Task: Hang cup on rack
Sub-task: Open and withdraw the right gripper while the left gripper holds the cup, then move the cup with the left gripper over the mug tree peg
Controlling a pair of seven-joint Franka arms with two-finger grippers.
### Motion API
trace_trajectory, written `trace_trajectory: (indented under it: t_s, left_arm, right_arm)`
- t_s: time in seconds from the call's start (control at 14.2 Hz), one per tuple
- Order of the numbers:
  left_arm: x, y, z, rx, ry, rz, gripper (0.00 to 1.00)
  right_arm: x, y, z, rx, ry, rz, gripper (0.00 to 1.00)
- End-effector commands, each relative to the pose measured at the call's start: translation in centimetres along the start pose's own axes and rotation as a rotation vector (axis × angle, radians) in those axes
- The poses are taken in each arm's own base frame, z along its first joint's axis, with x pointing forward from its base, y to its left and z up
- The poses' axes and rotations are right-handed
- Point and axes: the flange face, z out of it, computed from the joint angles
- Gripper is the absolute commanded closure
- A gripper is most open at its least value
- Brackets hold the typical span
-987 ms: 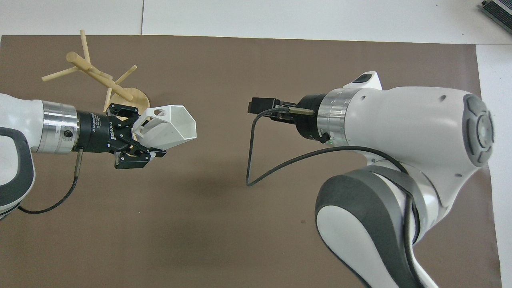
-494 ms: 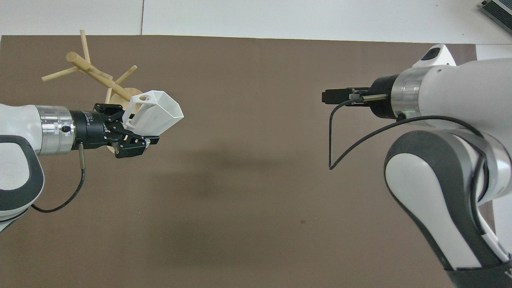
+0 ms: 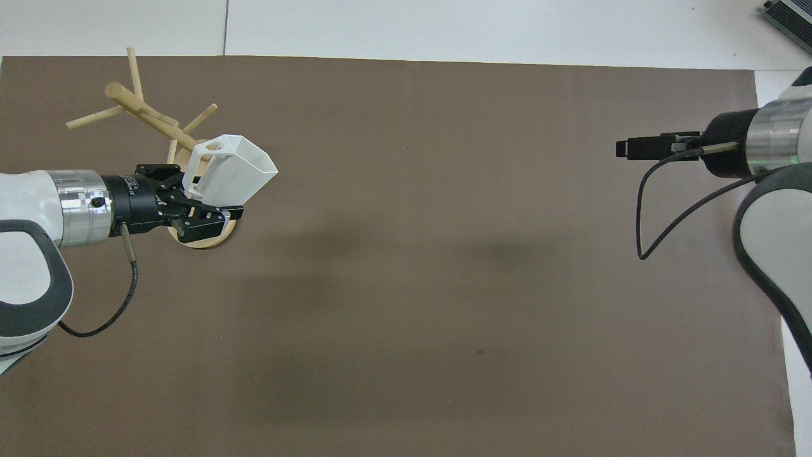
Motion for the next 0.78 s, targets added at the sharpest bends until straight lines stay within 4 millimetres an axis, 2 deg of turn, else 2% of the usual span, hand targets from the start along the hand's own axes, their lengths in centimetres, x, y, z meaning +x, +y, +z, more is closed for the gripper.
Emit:
trace_trajectory:
  t_s: [0.0, 0.14, 0.42, 0.71]
  left_arm:
    - [1.0, 0.0, -1.0, -0.063, -0.012, -0.051, 1.0]
    - [1.1, 0.2, -1.0, -0.069, -0.014, -0.049, 1.0]
    - [0.8, 0.5, -0.8, -0.093, -0.025, -0.042, 1.0]
    - [0.6, 1.1, -0.5, -0.126, -0.043, -0.058, 1.0]
  right_arm:
    - [-0.7, 1.8, -1.6, -0.023, 0.001, 0.005, 0.0]
    - [-0.9, 3.1, -2.6, -0.039, 0.01, 0.021, 0.0]
    - [-1.3, 5.3, -3.5, -0.202, -0.023, -0.045, 0.0]
    - [-1.6, 5.4, -5.0, -0.263, -0.036, -0.079, 0.0]
